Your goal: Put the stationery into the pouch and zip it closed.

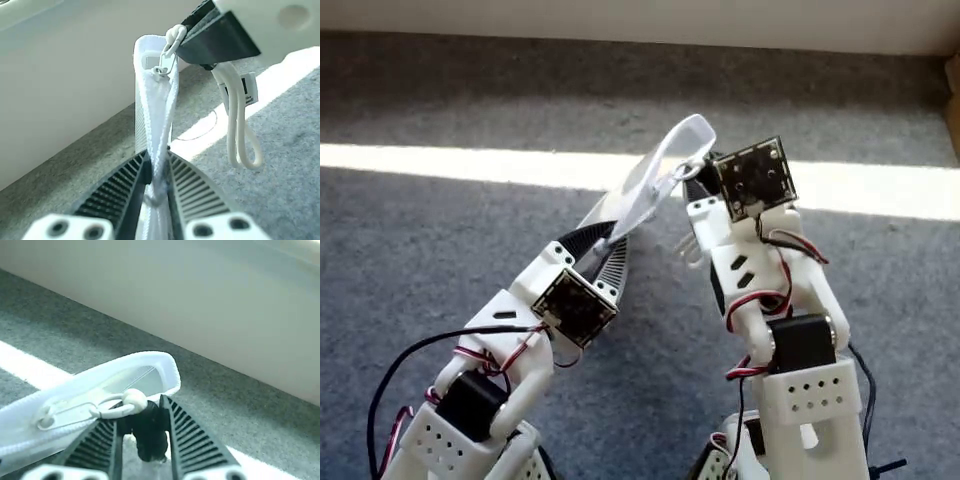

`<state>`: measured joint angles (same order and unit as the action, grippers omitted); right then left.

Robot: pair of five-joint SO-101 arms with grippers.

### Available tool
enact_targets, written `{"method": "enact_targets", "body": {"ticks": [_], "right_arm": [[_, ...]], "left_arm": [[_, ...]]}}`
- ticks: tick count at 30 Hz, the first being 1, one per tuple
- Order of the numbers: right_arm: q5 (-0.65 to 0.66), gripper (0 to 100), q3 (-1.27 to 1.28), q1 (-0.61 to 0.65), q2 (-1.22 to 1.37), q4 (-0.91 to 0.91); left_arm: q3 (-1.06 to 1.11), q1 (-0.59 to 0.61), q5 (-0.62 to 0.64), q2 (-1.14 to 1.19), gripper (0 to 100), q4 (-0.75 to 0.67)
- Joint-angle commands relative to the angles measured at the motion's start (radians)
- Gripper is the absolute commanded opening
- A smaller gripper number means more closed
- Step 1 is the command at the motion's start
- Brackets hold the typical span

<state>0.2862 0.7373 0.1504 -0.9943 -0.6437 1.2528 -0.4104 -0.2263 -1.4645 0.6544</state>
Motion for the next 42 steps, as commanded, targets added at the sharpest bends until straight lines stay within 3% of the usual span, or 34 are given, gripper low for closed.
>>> {"method": "enact_targets", "body": {"ticks": [1,15,21,26,33,37,42], "right_arm": [[-0.017,0.5,-0.14,-0.18,0.065,0.015],[-0.017,0.5,-0.191,-0.236,0.09,0.013],[-0.002,0.5,-0.188,-0.13,-0.041,-0.064],[0.104,0.5,-0.193,0.021,-0.128,-0.15],[0.117,0.5,-0.213,0.133,-0.151,-0.257],[0.123,0.5,-0.282,0.173,-0.147,-0.311],[0.226,0.5,-0.418,0.246,-0.143,-0.429]], "left_arm": [[-0.001,0.035,-0.008,-0.013,1,0.015],[-0.001,0.035,-0.008,-0.013,1,0.015],[-0.008,0.031,-0.006,-0.013,1,0.015],[-0.03,0.035,0.005,-0.013,4,0.018],[-0.216,0.079,0.308,-0.093,23,0.252],[-0.263,0.076,0.331,-0.168,24,0.325],[-0.263,0.074,0.334,-0.194,24,0.327]]}}
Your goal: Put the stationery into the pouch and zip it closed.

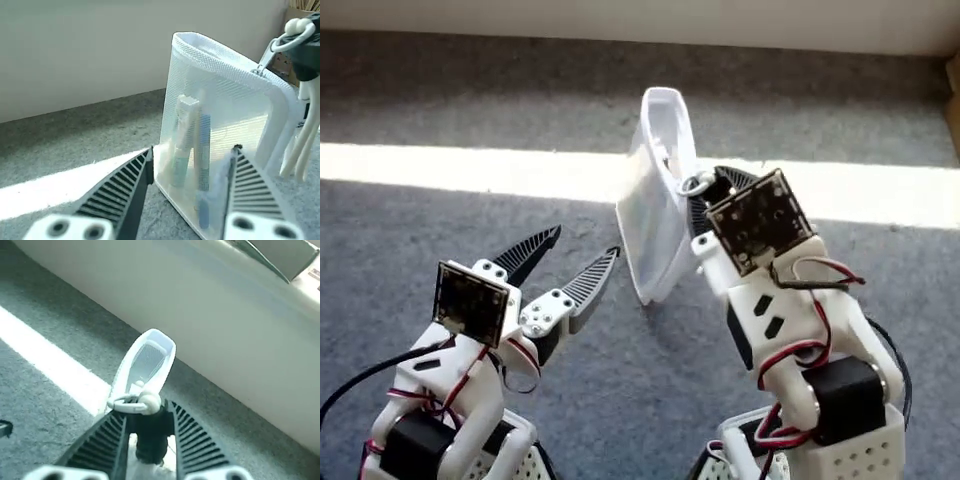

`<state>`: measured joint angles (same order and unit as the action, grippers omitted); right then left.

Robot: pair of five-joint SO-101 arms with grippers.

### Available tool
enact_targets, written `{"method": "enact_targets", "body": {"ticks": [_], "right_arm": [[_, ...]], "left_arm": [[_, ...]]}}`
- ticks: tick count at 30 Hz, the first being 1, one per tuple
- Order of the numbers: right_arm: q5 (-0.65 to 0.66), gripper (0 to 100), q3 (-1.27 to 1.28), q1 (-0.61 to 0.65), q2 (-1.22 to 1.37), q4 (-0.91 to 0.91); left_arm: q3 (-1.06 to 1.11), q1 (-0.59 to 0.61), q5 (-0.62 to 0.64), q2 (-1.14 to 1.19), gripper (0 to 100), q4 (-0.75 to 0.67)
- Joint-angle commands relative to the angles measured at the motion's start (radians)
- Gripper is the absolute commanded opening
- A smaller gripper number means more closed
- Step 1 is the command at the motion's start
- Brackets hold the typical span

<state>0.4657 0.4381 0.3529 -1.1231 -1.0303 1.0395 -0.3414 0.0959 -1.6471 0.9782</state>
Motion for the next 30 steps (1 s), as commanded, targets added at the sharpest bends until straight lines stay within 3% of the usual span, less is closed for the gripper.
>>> {"method": "enact_targets", "body": {"ticks": [1,10,15,19,23,26,30], "right_arm": [[0.057,0.5,-0.139,0.051,-0.015,-0.064],[0.143,0.5,-0.171,0.111,-0.016,-0.205],[0.195,0.5,-0.176,0.111,-0.016,-0.283],[0.206,0.5,-0.176,0.111,-0.016,-0.292],[0.201,0.5,-0.177,0.113,-0.016,-0.291],[0.199,0.5,-0.177,0.133,-0.018,-0.291],[0.199,0.5,-0.177,0.137,-0.021,-0.291]], "left_arm": [[-0.05,0.005,0.012,-0.012,24,0.003],[-0.053,-0.168,0.012,-0.018,24,0.005],[-0.051,-0.206,0.034,-0.018,24,0.005],[-0.051,-0.191,0.103,-0.008,24,-0.002],[-0.047,-0.079,0.103,-0.007,24,-0.026],[0.013,0.021,0.143,-0.007,21,-0.133],[0.147,0.064,0.147,-0.007,19,-0.325]]}}
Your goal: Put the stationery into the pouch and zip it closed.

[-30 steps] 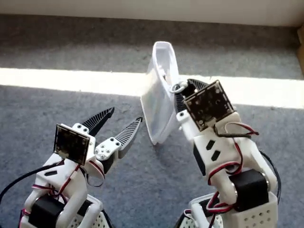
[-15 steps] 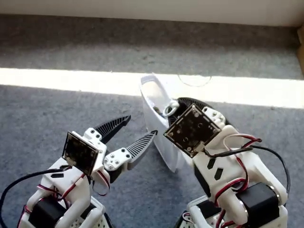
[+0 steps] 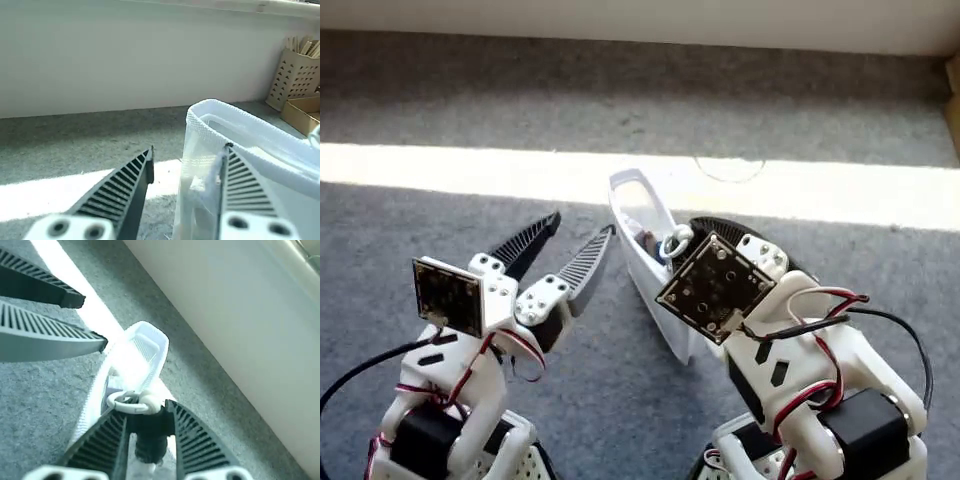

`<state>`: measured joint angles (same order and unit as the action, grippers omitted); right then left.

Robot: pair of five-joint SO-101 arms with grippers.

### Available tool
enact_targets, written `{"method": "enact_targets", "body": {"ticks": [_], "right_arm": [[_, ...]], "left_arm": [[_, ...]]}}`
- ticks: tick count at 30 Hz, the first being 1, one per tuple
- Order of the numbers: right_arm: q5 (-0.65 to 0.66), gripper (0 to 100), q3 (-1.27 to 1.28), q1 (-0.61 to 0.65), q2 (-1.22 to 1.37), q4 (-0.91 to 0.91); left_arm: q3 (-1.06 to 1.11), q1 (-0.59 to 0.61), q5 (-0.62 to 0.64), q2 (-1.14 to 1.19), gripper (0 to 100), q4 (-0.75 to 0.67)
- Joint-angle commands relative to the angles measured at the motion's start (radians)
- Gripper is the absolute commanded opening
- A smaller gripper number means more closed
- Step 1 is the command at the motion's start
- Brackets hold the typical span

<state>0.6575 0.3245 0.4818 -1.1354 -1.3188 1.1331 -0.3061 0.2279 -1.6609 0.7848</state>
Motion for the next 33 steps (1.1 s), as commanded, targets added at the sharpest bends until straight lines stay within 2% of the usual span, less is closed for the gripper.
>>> {"method": "enact_targets", "body": {"ticks": [1,4,7,10,14,23,30,33], "right_arm": [[0.008,0.5,-0.064,0.01,-0.007,-0.002],[0.008,0.5,-0.061,0.01,-0.007,-0.004],[0.008,0.5,-0.062,0.01,-0.012,-0.008],[0.014,0.5,-0.068,0.036,-0.013,-0.058],[0.012,0.5,-0.14,0.068,-0.013,-0.176],[0.005,0.5,-0.308,0.062,-0.015,-0.427],[0.012,0.5,-0.297,-0.105,-0.15,-0.412],[0.011,0.5,-0.257,-0.133,-0.199,-0.426]], "left_arm": [[0.076,0.028,0.015,0.007,18,-0.17],[0.105,0.012,0.015,0.007,17,-0.258],[0.101,-0.053,0.008,0.007,16,-0.285],[0.097,-0.163,-0.101,0.01,14,-0.31],[0.094,-0.255,-0.181,0.077,11,-0.345],[0.019,-0.394,-0.184,0.348,11,-0.399],[-0.101,-0.475,-0.186,0.504,11,-0.397],[-0.143,-0.518,-0.245,0.585,11,-0.397]]}}
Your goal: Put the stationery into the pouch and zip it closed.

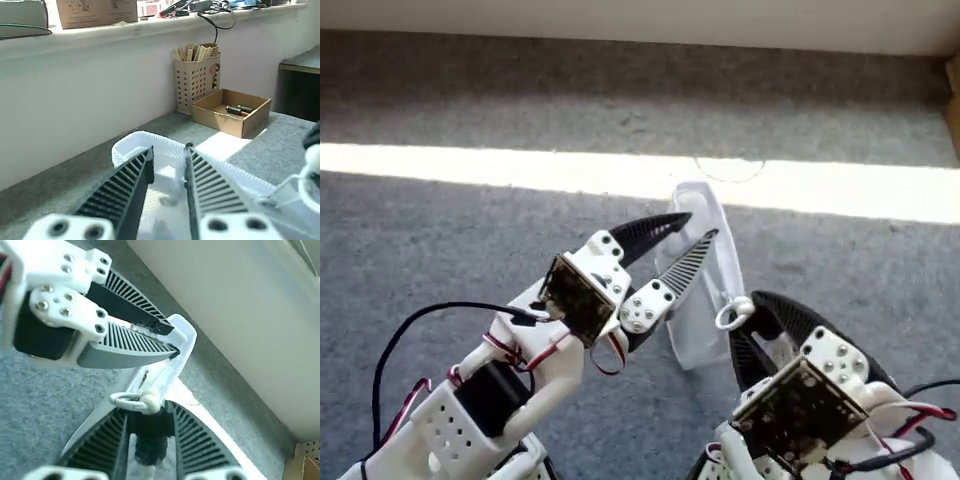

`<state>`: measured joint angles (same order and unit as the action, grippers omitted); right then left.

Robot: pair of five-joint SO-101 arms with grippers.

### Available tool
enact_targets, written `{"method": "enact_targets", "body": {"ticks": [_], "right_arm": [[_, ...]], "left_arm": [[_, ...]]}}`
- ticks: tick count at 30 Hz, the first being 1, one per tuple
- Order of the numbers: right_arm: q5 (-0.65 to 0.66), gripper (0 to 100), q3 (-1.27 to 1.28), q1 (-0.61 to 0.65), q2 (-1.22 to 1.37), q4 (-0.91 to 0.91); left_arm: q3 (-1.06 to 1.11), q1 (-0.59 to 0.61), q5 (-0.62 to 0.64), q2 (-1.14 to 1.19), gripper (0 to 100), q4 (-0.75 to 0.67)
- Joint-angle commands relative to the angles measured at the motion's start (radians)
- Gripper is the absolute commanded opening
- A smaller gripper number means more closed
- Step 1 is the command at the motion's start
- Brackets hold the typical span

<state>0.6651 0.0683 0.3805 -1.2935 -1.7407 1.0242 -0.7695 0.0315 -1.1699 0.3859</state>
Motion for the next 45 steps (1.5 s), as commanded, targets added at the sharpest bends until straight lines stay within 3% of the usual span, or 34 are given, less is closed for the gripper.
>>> {"method": "enact_targets", "body": {"ticks": [1,8,15,24,34,37,45], "right_arm": [[0.003,0.5,0.019,-0.039,-0.058,-0.005],[0.005,0.5,0.168,-0.127,-0.183,0.002],[0.005,0.5,0.225,-0.183,-0.246,0.002],[-0.064,0.5,0.225,-0.191,-0.245,0.002],[-0.081,0.5,0.234,-0.236,-0.243,0.021],[-0.081,0.5,0.277,-0.239,-0.251,0.033],[-0.081,0.5,0.303,-0.24,-0.254,0.012]], "left_arm": [[-0.047,-0.073,-0.078,0.124,11,0.002],[-0.147,-0.143,-0.157,0.245,11,0.037],[-0.335,-0.148,-0.187,0.245,19,0.342],[-0.539,-0.091,-0.181,0.243,20,0.612],[-0.552,0.047,-0.183,0.243,20,0.694],[-0.503,0.045,-0.183,0.245,20,0.661],[-0.246,0.036,-0.173,0.255,19,0.229]]}}
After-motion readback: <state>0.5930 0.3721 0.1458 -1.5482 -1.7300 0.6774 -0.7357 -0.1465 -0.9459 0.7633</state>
